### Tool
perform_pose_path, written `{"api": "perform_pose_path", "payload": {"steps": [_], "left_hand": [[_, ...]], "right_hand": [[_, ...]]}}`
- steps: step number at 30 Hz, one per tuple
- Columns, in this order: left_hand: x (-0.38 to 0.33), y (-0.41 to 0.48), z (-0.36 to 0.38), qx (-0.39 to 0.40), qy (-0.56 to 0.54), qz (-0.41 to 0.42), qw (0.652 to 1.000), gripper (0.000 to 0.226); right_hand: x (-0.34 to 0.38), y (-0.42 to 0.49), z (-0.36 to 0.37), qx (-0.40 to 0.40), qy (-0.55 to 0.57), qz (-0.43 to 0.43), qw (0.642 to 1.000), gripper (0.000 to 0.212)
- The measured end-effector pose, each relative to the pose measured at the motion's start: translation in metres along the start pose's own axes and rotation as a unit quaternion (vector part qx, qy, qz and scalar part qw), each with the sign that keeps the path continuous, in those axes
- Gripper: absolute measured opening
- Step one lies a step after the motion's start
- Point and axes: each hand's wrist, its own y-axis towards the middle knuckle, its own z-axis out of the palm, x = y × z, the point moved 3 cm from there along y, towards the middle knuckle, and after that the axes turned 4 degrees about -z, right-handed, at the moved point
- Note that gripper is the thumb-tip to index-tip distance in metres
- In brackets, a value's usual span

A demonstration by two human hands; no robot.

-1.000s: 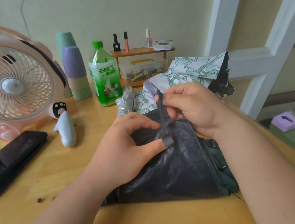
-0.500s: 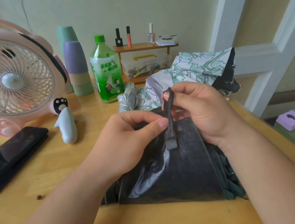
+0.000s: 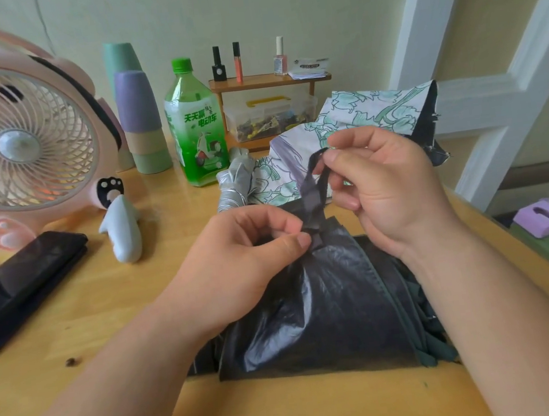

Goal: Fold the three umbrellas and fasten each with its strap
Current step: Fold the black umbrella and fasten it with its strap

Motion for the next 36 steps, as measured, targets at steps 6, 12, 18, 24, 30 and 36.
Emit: {"api": "perform_pose_path", "payload": {"steps": [6,12,18,24,30,36], "left_hand": [[0.0,-0.002,0.002,0.042,-0.015,0.008,0.999,0.007],[0.001,-0.003,0.001,0.06,-0.026,0.014,0.998,0.015],[0.001,-0.003,0.001,0.03,-0.038,0.012,0.999,0.011],[0.001,-0.002,0.001,0.009,-0.027,-0.003,1.0,0.012],[0.002,-0.002,0.001,0.029,-0.05,0.024,0.998,0.002],[0.001,-0.004,0.0,0.066,-0.033,0.043,0.996,0.014]], "right_hand": [[-0.005,0.006,-0.008,-0.068,0.048,0.056,0.995,0.022],[-0.007,0.008,-0.01,-0.067,0.102,0.103,0.987,0.019],[0.007,0.007,-0.009,0.008,0.172,0.065,0.983,0.036],[0.02,-0.001,-0.006,0.082,0.202,0.048,0.975,0.025],[0.016,0.001,-0.004,0.081,0.184,0.045,0.979,0.025],[0.016,0.002,-0.006,0.034,0.177,0.034,0.983,0.023]]}}
